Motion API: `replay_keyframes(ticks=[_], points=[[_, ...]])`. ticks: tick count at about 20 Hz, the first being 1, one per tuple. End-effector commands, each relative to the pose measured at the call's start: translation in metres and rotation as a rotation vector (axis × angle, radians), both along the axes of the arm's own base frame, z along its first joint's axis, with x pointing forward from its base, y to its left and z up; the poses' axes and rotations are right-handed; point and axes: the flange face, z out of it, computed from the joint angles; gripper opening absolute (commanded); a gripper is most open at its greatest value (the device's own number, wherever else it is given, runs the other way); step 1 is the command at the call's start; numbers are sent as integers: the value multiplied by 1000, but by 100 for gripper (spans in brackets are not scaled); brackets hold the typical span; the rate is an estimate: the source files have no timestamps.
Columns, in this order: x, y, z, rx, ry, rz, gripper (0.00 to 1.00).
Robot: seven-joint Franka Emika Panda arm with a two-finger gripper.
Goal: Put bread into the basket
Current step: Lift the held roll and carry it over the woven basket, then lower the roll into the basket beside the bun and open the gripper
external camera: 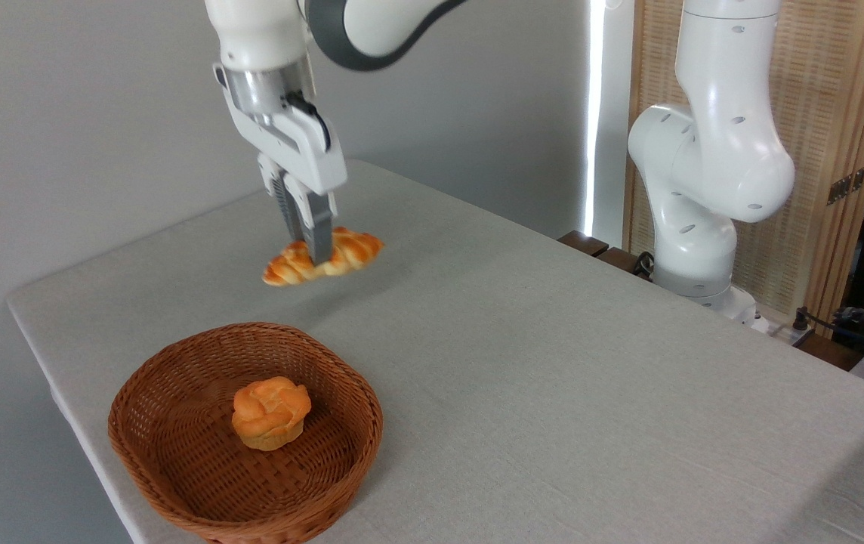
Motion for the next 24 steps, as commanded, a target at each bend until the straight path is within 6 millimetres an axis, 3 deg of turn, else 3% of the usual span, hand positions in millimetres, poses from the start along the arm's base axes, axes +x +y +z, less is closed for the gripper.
replay_keyframes(ticks=[1,6,9,12,13,14,15,16,24], points=[[28,21,27,-49,-155,56,33],[60,39,30,-87,-329,109,37],[72,46,24,-68,-389,32,37],[85,61,13,-59,-413,45,46],[88,61,11,-61,-428,49,52],[91,64,8,-61,-439,55,64],[93,63,7,-63,-448,57,92],[94,68,8,-61,-452,64,100],[97,72,1,-49,-443,68,100]])
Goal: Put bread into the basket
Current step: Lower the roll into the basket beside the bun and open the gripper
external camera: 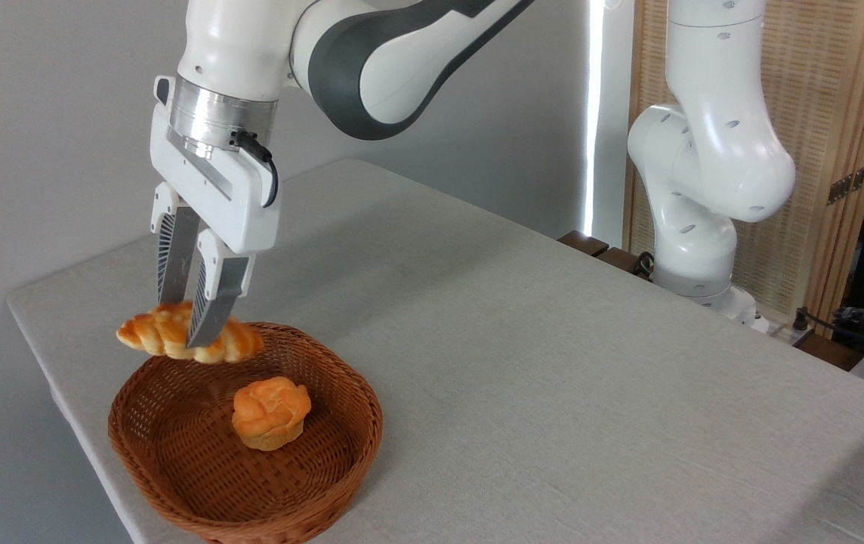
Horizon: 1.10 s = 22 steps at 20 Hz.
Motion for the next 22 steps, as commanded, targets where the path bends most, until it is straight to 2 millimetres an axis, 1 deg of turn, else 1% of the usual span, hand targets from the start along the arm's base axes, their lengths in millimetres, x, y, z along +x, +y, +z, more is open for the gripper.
replay_keyframes(ticks=[1,5,7,9,11,13,14,15,19,20,22], points=[[4,2,1,12,-13,-1,100],[3,1,3,7,-8,7,100],[-1,8,9,-1,5,33,100],[-10,22,19,-4,62,67,100],[-19,32,41,5,114,70,100],[-21,33,59,7,132,67,100],[-23,33,65,7,145,66,100],[-25,33,66,13,168,61,100],[-35,32,54,33,284,48,100],[-36,31,53,38,296,41,100],[-35,34,52,37,294,43,100]])
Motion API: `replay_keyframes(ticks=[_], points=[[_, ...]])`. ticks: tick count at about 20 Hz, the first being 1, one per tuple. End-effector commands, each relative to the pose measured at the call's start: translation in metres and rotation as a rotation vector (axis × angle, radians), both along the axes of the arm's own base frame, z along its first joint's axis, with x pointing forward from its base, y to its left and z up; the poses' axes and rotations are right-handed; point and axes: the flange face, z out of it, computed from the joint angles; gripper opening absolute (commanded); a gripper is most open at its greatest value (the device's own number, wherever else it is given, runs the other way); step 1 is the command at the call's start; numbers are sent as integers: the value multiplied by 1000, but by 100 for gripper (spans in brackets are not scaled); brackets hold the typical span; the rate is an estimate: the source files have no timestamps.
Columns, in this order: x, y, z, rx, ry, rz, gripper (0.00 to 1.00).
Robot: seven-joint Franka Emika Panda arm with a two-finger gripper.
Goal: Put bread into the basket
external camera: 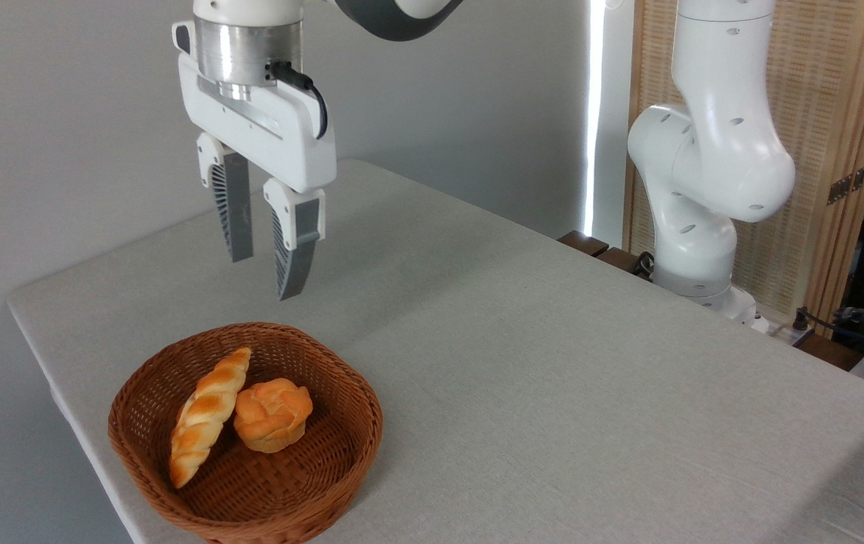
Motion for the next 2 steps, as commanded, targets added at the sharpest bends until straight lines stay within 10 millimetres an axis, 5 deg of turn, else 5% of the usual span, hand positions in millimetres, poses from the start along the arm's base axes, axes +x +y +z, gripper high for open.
replay_keyframes(ticks=[1,2], points=[[1,8,2,12,18,21,100],[2,13,2,9,18,29,100]])
